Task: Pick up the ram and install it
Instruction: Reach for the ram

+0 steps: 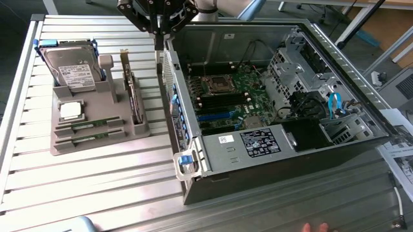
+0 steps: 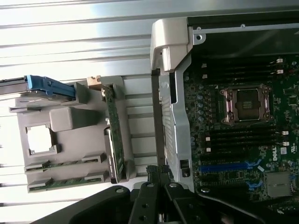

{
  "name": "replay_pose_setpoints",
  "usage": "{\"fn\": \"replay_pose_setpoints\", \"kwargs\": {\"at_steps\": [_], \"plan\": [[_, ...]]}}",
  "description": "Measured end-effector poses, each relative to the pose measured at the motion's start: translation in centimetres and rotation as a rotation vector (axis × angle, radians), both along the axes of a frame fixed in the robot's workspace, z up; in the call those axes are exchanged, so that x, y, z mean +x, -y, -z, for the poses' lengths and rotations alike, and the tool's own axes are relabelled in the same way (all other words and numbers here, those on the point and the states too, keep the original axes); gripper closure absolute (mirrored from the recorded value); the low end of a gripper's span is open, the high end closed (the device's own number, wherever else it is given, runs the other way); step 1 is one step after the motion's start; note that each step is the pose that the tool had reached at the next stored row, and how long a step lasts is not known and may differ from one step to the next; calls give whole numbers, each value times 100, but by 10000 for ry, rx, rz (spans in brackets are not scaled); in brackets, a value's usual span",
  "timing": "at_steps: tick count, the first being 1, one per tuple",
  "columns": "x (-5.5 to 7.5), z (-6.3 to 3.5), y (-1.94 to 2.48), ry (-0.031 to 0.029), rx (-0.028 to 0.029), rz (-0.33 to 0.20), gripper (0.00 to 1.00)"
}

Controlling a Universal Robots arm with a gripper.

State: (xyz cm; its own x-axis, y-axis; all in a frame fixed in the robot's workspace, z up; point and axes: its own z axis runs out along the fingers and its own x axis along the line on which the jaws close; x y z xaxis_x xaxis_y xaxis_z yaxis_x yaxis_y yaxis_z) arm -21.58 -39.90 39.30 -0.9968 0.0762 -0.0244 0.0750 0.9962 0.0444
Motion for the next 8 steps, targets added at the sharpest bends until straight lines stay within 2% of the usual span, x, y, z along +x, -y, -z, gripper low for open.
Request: {"fn": "replay_pose_setpoints", "kwargs": {"at_steps": [8], "plan": [[-204, 1, 0, 1, 0, 0, 89]]}}
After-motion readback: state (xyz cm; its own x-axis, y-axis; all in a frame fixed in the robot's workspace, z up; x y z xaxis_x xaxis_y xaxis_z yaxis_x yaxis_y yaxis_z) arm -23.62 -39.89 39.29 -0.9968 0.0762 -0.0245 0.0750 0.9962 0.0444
